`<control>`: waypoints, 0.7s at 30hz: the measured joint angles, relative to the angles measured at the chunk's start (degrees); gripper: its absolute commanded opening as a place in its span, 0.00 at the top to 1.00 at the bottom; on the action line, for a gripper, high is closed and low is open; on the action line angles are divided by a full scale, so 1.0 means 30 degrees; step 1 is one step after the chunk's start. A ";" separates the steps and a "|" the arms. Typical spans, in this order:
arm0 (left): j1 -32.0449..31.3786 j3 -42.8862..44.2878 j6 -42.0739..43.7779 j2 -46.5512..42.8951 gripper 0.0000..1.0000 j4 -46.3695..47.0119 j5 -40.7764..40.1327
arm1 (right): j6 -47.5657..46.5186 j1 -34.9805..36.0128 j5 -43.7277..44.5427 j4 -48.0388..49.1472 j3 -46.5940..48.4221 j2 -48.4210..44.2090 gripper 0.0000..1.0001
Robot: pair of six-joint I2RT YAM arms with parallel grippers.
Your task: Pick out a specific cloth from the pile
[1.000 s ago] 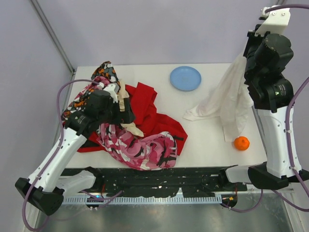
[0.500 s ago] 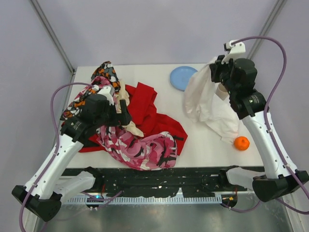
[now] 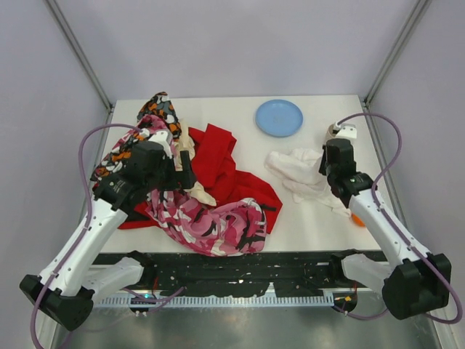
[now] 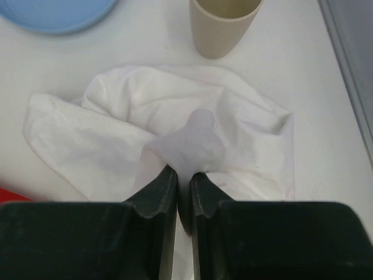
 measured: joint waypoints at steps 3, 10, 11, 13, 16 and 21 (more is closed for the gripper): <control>0.0000 0.0007 0.0007 0.0204 0.00 -0.0117 -0.0066 | 0.0539 0.0000 -0.0903 0.0313 -0.0335 0.2047 0.38; 0.0000 0.0576 0.0022 0.0146 0.00 -0.0962 -0.0488 | 0.1610 0.0022 -0.3133 -0.0503 0.1020 0.5034 0.05; 0.0000 0.0627 0.0015 0.0015 0.00 -0.1020 -0.0576 | 0.1770 0.0029 -0.2922 -0.0787 0.1421 0.4634 0.05; 0.0000 0.0641 0.0000 -0.0561 0.00 -0.1086 -0.0882 | 0.1894 0.0044 -0.1763 -0.1486 0.2834 0.2878 0.05; 0.0000 0.0678 0.0000 -0.1741 0.00 -0.1151 -0.1413 | 0.1829 0.0036 -0.0372 -0.1457 0.3985 0.0189 0.05; 0.0000 0.1049 -0.0015 -0.3424 0.00 -0.1071 -0.2688 | 0.1836 0.0036 0.0882 -0.1173 0.4087 -0.5333 0.05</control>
